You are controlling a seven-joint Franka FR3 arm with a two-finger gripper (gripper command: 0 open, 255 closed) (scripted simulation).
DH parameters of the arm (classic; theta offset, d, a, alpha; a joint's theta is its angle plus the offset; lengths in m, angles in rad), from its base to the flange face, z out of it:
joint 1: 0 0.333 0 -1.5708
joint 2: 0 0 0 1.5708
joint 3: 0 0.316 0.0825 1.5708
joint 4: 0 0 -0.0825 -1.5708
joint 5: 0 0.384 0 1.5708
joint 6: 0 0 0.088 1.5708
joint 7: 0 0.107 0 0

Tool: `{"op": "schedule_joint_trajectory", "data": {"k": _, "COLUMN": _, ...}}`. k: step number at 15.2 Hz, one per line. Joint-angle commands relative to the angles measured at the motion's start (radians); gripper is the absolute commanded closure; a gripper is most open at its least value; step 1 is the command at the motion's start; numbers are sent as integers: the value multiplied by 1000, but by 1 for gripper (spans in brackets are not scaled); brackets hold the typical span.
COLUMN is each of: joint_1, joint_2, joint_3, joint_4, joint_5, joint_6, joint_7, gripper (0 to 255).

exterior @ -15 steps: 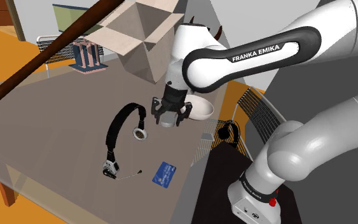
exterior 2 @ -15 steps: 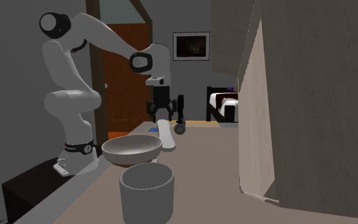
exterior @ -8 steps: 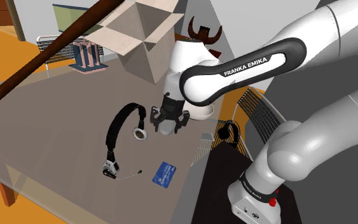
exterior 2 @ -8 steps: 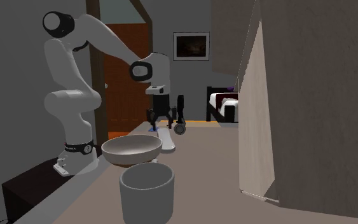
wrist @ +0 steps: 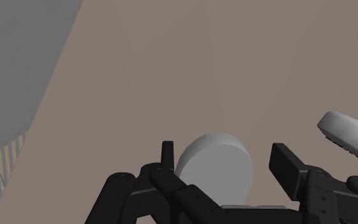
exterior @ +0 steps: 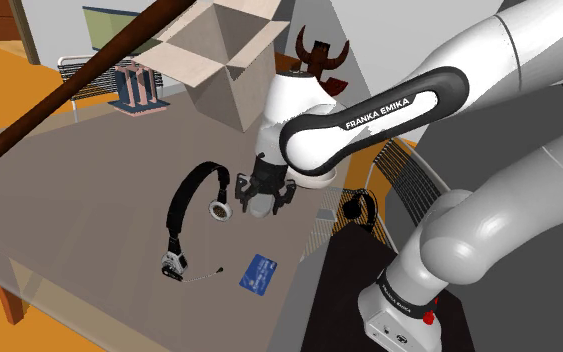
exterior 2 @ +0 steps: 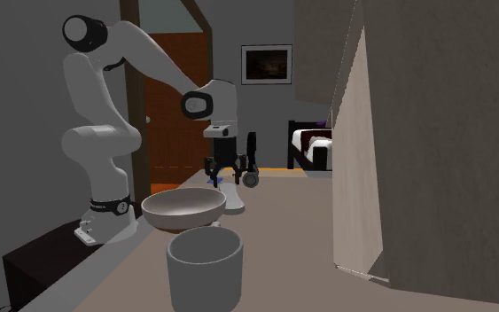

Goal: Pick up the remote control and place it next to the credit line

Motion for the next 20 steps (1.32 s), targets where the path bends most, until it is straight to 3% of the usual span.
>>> {"op": "schedule_joint_trajectory", "data": {"k": 1, "joint_1": 0, "joint_2": 0, "joint_3": 0, "joint_4": 0, "joint_5": 0, "joint_6": 1, "joint_7": 0, "gripper": 255}}
{"op": "schedule_joint_trajectory", "data": {"k": 2, "joint_1": 0, "joint_2": 0, "joint_3": 0, "joint_4": 0, "joint_5": 0, "joint_6": 1, "joint_7": 0, "gripper": 255}}
{"op": "schedule_joint_trajectory", "data": {"k": 3, "joint_1": 0, "joint_2": 0, "joint_3": 0, "joint_4": 0, "joint_5": 0, "joint_6": 0, "joint_7": 0, "gripper": 0}}
{"op": "schedule_joint_trajectory", "data": {"k": 8, "joint_1": 0, "joint_2": 0, "joint_3": 0, "joint_4": 0, "joint_5": 0, "joint_6": 0, "joint_7": 0, "gripper": 0}}
{"op": "schedule_joint_trajectory", "data": {"k": 12, "joint_1": 5, "joint_2": -91, "joint_3": -24, "joint_4": 65, "joint_5": 4, "joint_6": -154, "joint_7": -10, "gripper": 0}}
{"op": "schedule_joint_trajectory", "data": {"k": 20, "joint_1": 5, "joint_2": -91, "joint_3": -24, "joint_4": 65, "joint_5": 4, "joint_6": -154, "joint_7": -10, "gripper": 0}}
